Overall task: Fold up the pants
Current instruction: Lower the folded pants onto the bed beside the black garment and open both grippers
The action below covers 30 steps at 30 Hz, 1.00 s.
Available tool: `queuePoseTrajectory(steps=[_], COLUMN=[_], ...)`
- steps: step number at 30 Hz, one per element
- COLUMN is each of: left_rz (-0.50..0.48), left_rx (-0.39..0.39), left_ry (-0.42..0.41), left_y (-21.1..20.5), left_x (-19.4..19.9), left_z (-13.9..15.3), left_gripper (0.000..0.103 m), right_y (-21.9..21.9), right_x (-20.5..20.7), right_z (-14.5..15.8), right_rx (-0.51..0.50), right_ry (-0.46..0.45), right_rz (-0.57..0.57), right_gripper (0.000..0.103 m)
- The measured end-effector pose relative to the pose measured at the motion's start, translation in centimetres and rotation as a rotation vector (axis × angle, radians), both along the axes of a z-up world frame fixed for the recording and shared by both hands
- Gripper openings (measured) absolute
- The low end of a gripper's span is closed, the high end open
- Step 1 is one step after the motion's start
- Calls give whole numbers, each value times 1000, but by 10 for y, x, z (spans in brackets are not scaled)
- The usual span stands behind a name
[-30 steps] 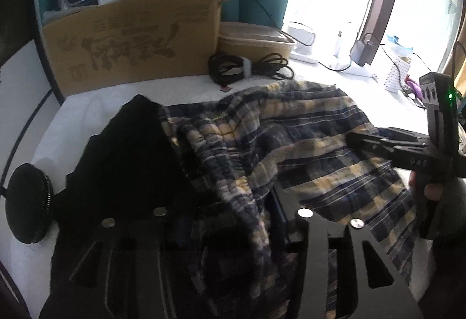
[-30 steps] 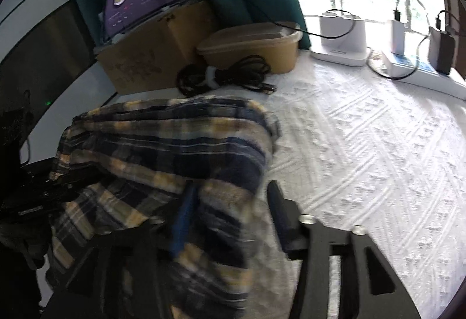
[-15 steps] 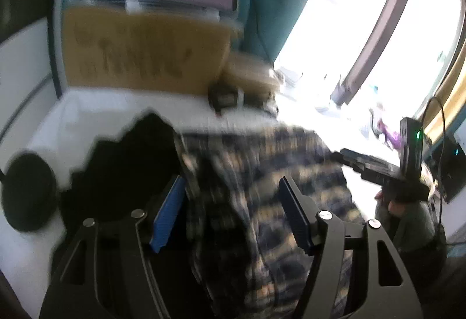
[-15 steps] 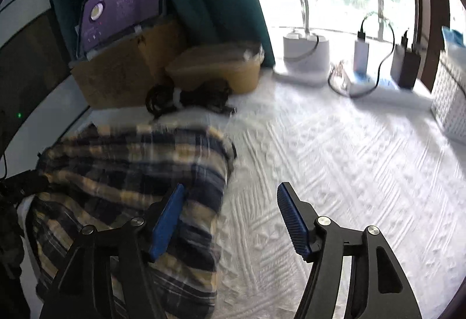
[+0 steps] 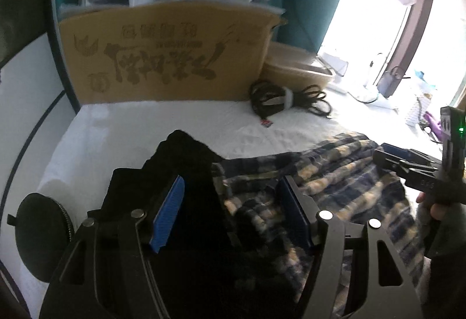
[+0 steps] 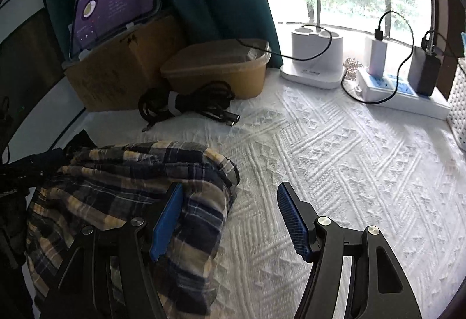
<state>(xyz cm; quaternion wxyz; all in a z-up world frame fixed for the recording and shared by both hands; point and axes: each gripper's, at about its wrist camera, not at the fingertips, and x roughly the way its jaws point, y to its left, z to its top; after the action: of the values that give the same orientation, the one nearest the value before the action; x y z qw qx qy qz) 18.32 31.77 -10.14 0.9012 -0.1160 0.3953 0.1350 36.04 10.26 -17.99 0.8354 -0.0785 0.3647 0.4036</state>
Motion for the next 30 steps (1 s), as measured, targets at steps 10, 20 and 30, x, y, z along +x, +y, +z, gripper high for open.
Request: queuePoseTrajectory(steps=[10, 20, 30], left_rz=[6, 90, 53], left_rx=[80, 101, 33], left_ry=[33, 24, -42], left_y=[6, 7, -15], left_x=[14, 9, -31], left_z=[-18, -6, 20], left_gripper=[71, 71, 71], right_y=[7, -9, -39], right_x=[19, 10, -21], right_z=[-13, -8, 5], right_rx=[-6, -33, -17], right_ry=[46, 31, 37], right_rz=[-3, -100, -157], right_gripper=[77, 83, 84])
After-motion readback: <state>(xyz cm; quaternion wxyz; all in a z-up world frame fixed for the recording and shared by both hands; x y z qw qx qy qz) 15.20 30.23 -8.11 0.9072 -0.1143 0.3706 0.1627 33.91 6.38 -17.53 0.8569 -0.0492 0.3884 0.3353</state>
